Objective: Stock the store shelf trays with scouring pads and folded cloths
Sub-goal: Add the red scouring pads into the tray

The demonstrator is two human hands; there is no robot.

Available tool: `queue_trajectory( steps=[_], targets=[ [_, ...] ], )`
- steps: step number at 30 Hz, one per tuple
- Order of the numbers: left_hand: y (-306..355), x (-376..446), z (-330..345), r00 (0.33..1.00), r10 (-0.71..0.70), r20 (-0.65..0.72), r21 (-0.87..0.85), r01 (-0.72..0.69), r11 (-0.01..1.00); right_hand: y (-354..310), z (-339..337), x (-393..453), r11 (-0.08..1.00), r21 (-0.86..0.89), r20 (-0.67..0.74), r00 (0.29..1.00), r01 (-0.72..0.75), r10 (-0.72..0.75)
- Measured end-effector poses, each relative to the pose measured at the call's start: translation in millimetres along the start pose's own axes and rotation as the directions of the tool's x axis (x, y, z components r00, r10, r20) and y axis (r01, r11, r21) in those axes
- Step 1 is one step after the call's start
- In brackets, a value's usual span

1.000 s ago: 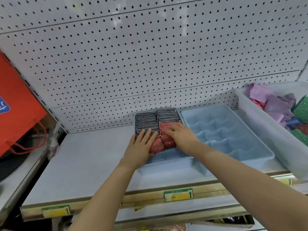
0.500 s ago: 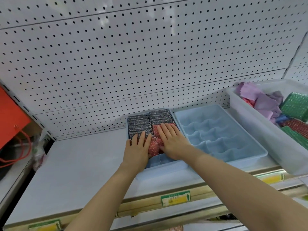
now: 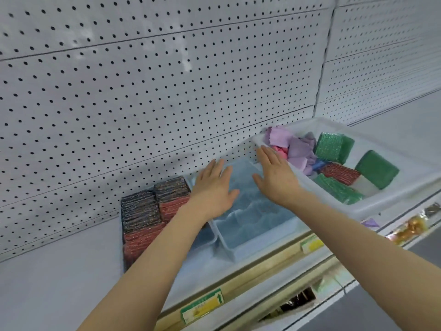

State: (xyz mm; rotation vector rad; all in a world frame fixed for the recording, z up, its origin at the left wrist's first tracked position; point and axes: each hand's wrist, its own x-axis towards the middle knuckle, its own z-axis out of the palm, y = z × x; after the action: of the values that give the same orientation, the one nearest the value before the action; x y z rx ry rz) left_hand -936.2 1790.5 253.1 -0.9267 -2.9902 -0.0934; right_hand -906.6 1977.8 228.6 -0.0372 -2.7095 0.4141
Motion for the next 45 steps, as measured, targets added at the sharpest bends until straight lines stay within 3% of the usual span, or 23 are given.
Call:
queue_trajectory(
  steps=[9,13,16,20,23,25,29,32,35,38,42,45],
  targets=[
    [163,142,25,0.931,0.364,0.035,0.027,-0.365,0.931,148,-76,-15,0.958,-0.146,0.041,0.966,-0.246,0.254],
    [242,191,39,0.843,0.465,0.270,0.021,-0.488,0.873,195,-98,-14,0.945,-0.171,0.017,0.958,-0.279,0.286],
    [272,209,53,0.798,0.518,0.309,-0.120,-0.508,0.853,219,-105,-13,0.940,-0.182,0.015,0.955,-0.288,0.295],
    [281,234,83,0.769,0.486,0.415,-0.100,-0.493,0.864,240,-102,-8,0.946,-0.159,0.053,0.954,-0.282,0.294],
    [284,249,93,0.691,0.428,0.583,-0.041,-0.501,0.865,251,-93,-2,0.951,-0.154,0.151,0.945,-0.269,0.291],
    [282,256,98,0.674,0.412,0.613,-0.011,-0.515,0.857,256,-83,5,0.957,-0.169,0.216,0.939,-0.235,0.269],
    [275,247,86,0.717,0.415,0.560,-0.028,-0.484,0.875,266,-65,23,0.951,-0.182,0.319,0.900,-0.249,0.296],
    [255,239,59,0.836,0.349,0.424,-0.134,-0.323,0.937,275,-54,38,0.946,-0.209,0.415,0.853,-0.250,0.317],
    [221,237,31,0.934,0.248,0.256,-0.302,-0.167,0.939,281,-44,45,0.951,-0.255,0.605,0.738,-0.178,0.300],
    [194,231,11,0.986,0.119,0.114,-0.467,-0.053,0.883,286,-27,45,0.967,-0.211,0.737,0.625,-0.146,0.255],
    [178,216,-2,0.996,0.029,0.089,-0.723,0.045,0.690,284,-14,41,0.940,-0.338,0.651,0.706,-0.058,0.278],
    [170,207,1,0.997,0.019,0.075,-0.715,0.041,0.698,280,-10,44,0.910,-0.407,0.631,0.743,0.072,0.224]
  ],
)
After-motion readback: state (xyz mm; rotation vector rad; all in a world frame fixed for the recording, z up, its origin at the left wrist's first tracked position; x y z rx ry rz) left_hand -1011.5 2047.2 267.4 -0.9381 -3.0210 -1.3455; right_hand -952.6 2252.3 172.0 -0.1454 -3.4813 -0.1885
